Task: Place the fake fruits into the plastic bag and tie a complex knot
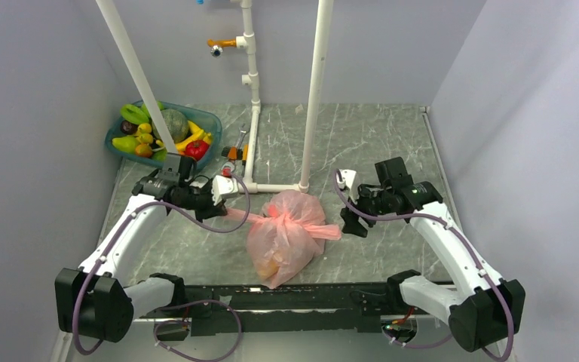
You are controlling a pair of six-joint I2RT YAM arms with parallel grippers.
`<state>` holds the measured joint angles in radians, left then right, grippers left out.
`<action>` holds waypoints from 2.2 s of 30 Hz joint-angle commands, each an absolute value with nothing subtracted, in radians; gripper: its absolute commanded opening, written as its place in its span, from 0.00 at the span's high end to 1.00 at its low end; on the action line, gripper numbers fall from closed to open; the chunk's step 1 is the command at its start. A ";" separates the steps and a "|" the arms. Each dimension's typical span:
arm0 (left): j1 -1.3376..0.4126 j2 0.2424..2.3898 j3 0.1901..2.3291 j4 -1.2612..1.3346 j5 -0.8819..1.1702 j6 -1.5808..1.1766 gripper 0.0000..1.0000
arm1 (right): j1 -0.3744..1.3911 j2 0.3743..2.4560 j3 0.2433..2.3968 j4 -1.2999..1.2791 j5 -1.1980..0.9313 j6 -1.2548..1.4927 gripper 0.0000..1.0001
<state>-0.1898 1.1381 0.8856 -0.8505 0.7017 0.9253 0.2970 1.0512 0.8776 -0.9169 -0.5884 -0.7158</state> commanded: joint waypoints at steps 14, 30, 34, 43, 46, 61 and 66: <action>-0.313 1.124 0.904 -0.766 0.740 0.781 1.00 | 0.563 1.161 0.843 -0.687 -0.486 -0.696 0.19; -0.378 1.211 0.882 -0.638 0.598 0.582 1.00 | 0.586 1.114 0.852 -0.711 -0.338 -0.608 1.00; -0.236 1.155 0.886 -0.719 0.546 0.623 1.00 | 0.516 1.039 0.833 -0.825 -0.231 -0.619 1.00; -0.113 1.145 0.833 -0.796 0.422 0.806 1.00 | 0.365 0.947 0.632 -0.857 -0.159 -0.756 1.00; -0.118 1.171 0.880 -0.799 0.448 0.790 1.00 | 0.365 1.008 0.701 -0.852 -0.171 -0.735 1.00; -0.032 1.089 0.830 -0.829 0.429 0.979 1.00 | 0.343 0.906 0.579 -0.876 -0.116 -0.892 1.00; -0.031 1.129 0.809 -0.784 0.441 0.969 1.00 | 0.334 0.988 0.622 -0.850 -0.128 -0.881 1.00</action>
